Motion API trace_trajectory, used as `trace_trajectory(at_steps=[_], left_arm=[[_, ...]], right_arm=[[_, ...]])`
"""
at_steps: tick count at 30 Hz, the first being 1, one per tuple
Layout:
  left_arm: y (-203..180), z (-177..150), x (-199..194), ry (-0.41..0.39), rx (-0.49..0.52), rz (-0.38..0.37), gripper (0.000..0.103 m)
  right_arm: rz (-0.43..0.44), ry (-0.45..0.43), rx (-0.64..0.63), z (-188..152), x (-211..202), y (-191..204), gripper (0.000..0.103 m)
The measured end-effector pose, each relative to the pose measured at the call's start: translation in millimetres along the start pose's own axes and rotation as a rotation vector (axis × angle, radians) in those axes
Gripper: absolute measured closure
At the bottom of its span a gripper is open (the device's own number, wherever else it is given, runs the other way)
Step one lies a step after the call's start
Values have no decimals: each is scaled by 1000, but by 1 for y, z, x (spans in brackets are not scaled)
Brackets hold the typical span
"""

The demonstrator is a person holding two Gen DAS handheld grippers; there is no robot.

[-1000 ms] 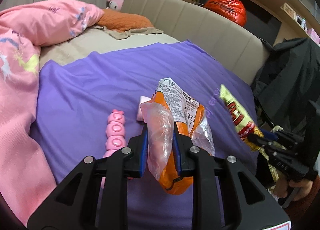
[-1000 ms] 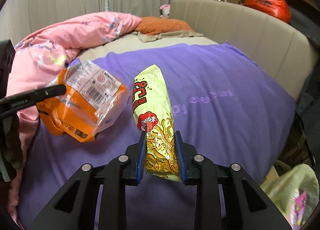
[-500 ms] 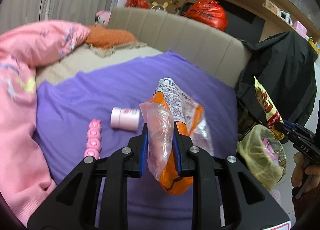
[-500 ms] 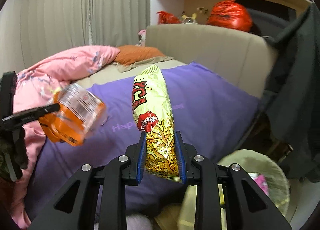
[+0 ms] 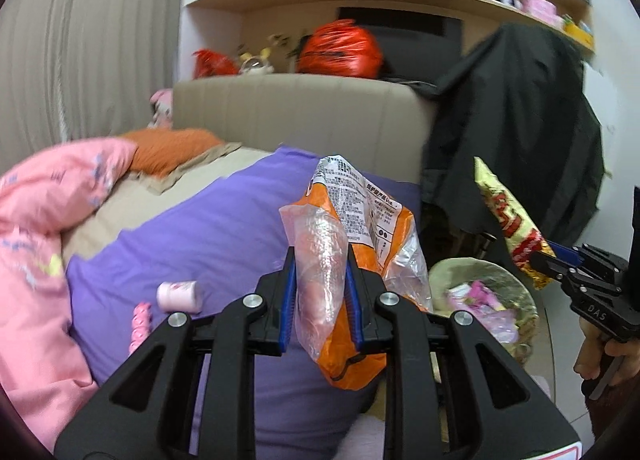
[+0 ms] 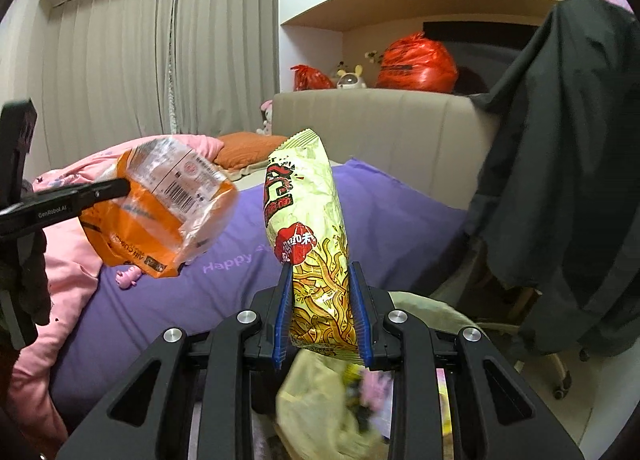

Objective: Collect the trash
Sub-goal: 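Carry the orange bag and yellow chip bag over the bin with both tools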

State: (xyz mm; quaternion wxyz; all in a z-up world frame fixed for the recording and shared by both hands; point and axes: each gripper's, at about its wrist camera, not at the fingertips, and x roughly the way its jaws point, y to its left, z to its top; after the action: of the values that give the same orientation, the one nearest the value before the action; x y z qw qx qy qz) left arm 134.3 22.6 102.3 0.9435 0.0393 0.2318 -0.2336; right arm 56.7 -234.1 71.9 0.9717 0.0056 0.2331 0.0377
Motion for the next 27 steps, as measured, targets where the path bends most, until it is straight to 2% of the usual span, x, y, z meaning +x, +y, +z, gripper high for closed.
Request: trace_trajectory(at_steps=[5, 10, 22, 27], left_arm=[[-56, 0, 5, 9, 83, -34, 82], [-102, -2, 18, 41, 148, -79, 82], [-150, -10, 63, 74, 134, -180, 82], [-174, -35, 110, 175, 167, -216, 82]], right_arm=[[-27, -10, 0, -17, -26, -24, 77], [-43, -20, 54, -34, -42, -51, 77], [-81, 30, 112, -66, -36, -89, 77], [-91, 94, 113, -79, -18, -102, 77]])
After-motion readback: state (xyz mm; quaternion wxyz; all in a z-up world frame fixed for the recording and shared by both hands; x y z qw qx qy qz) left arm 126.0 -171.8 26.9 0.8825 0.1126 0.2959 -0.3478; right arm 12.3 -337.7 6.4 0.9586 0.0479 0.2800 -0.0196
